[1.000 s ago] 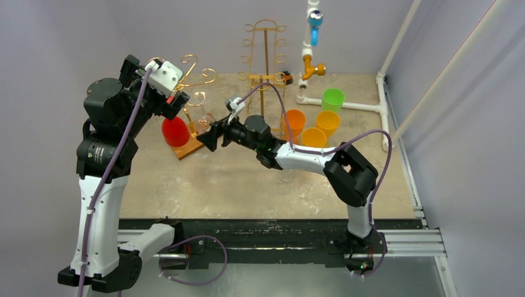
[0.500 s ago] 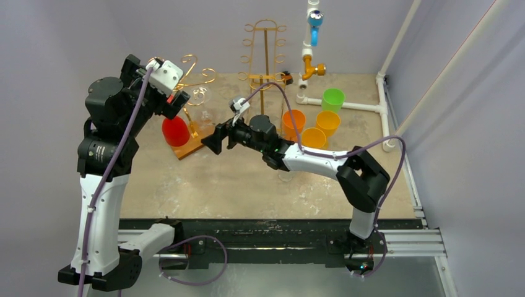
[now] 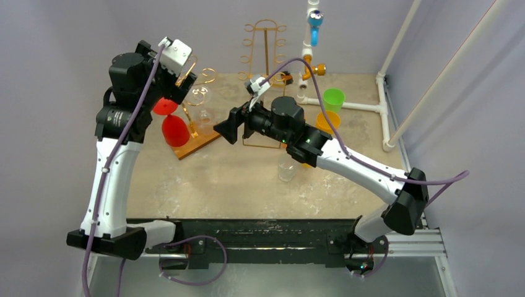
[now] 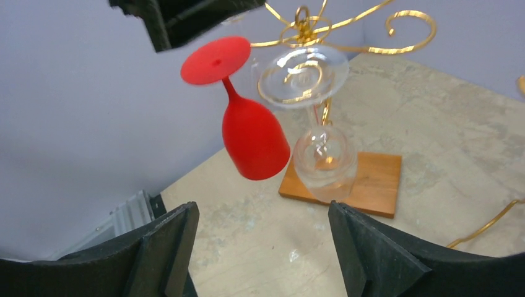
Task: Place the wine glass upside down on the wine glass rack
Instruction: Adjust the wine rack at the center of the board.
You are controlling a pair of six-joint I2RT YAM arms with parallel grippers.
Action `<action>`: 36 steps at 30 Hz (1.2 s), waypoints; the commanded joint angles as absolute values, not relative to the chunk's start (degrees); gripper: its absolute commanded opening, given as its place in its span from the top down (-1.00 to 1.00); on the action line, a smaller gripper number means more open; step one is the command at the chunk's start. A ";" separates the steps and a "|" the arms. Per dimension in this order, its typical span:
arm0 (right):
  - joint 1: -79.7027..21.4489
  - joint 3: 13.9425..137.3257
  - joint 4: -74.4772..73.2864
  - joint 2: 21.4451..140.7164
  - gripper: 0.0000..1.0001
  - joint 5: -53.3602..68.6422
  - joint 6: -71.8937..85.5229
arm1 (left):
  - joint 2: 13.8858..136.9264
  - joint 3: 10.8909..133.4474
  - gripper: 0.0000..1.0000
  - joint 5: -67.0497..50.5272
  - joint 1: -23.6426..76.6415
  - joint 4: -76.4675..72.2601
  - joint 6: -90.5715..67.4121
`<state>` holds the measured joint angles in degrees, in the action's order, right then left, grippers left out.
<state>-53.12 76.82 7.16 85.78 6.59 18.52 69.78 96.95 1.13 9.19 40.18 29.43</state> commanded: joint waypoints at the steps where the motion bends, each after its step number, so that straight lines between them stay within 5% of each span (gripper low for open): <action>1: -52.79 87.49 -5.71 85.15 -0.68 0.95 16.13 | 74.10 102.06 -0.98 9.43 9.32 43.55 21.83; 7: -50.66 104.31 -15.44 91.84 -0.48 -2.81 15.99 | 78.78 104.15 -0.87 11.54 9.08 43.75 18.49; 15: -47.48 122.74 -20.07 105.53 -0.41 -2.25 16.01 | 81.91 103.58 -0.31 11.99 4.83 43.51 17.05; 36: -42.11 134.99 -12.62 120.98 -0.28 5.36 22.23 | 84.93 102.94 -0.21 0.26 0.00 43.73 14.15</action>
<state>-42.78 132.27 -16.99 120.01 2.74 20.43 84.44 101.78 -0.19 0.01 40.47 19.00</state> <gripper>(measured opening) 0.649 0.601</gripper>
